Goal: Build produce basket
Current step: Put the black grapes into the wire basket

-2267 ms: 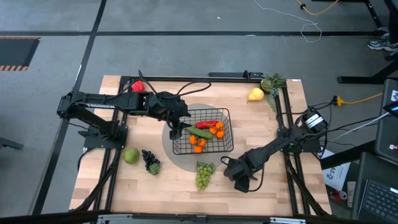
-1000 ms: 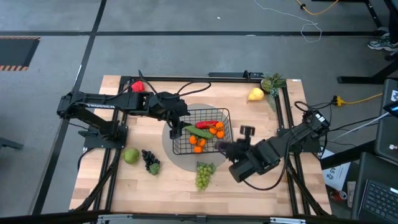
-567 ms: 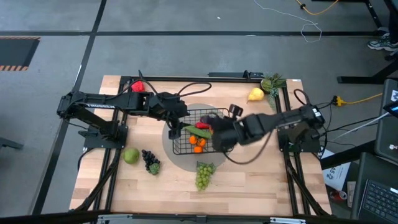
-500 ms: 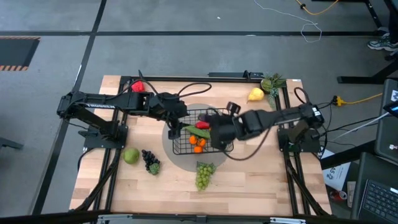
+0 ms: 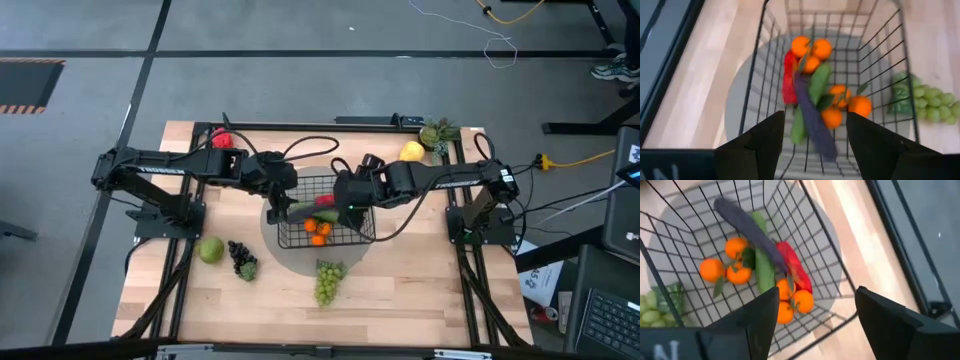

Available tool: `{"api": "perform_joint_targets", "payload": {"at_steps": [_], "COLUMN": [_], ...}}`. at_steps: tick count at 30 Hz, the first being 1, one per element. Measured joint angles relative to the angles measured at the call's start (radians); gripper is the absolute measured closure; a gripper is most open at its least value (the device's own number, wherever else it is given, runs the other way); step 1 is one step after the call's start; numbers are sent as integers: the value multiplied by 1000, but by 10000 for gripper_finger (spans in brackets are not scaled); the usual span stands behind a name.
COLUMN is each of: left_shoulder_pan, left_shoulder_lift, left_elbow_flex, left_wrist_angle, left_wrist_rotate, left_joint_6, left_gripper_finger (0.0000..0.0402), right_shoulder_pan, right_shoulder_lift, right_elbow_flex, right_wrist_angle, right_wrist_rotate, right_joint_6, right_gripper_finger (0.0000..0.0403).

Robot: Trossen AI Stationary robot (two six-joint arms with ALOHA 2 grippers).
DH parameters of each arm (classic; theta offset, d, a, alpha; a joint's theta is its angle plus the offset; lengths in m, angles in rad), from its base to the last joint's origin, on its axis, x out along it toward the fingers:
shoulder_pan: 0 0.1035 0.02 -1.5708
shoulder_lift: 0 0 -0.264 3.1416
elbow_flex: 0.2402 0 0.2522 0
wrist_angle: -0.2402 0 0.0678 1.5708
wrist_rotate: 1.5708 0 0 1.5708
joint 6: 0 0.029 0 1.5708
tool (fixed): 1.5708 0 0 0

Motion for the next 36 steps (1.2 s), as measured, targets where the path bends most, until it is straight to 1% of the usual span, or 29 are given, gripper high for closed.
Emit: {"api": "perform_joint_targets", "payload": {"at_steps": [3,7,8,10,12,15,19,24,29,32,34,36], "left_shoulder_pan": [0,0,-2,-7,-19,-47,-92,-184,-296,-374,-431,-493], "left_shoulder_lift": [-8,-7,-7,-7,-7,-6,-6,-6,-6,-6,-6,-6], "left_elbow_flex": [0,0,0,0,0,0,-1,-54,-151,-179,-185,-186], "left_wrist_angle": [-61,-177,-218,-317,-401,-501,-608,-607,-597,-595,-560,-456], "left_wrist_rotate": [-9,6,26,61,72,82,117,163,196,222,220,194], "left_joint_6": [-50,-146,-178,-235,-286,-376,-476,-550,-569,-637,-669,-668], "left_gripper_finger": [192,192,192,192,192,192,192,192,192,192,192,192], "right_shoulder_pan": [-1,-1,-1,-1,-1,-5,-19,-18,-19,-18,-18,-18], "right_shoulder_lift": [0,-1,-3,-25,-35,-66,-149,-278,-414,-487,-524,-553], "right_elbow_flex": [8,9,4,-14,-4,-5,-1,-2,-2,-2,-2,-2], "right_wrist_angle": [-106,-292,-284,-269,-278,-276,-281,-279,-280,-280,-280,-280], "right_wrist_rotate": [5,72,84,59,45,89,104,160,161,159,160,160], "right_joint_6": [60,177,185,152,129,76,57,78,86,127,160,183], "right_gripper_finger": [145,153,155,158,161,166,173,180,181,181,181,181]}}
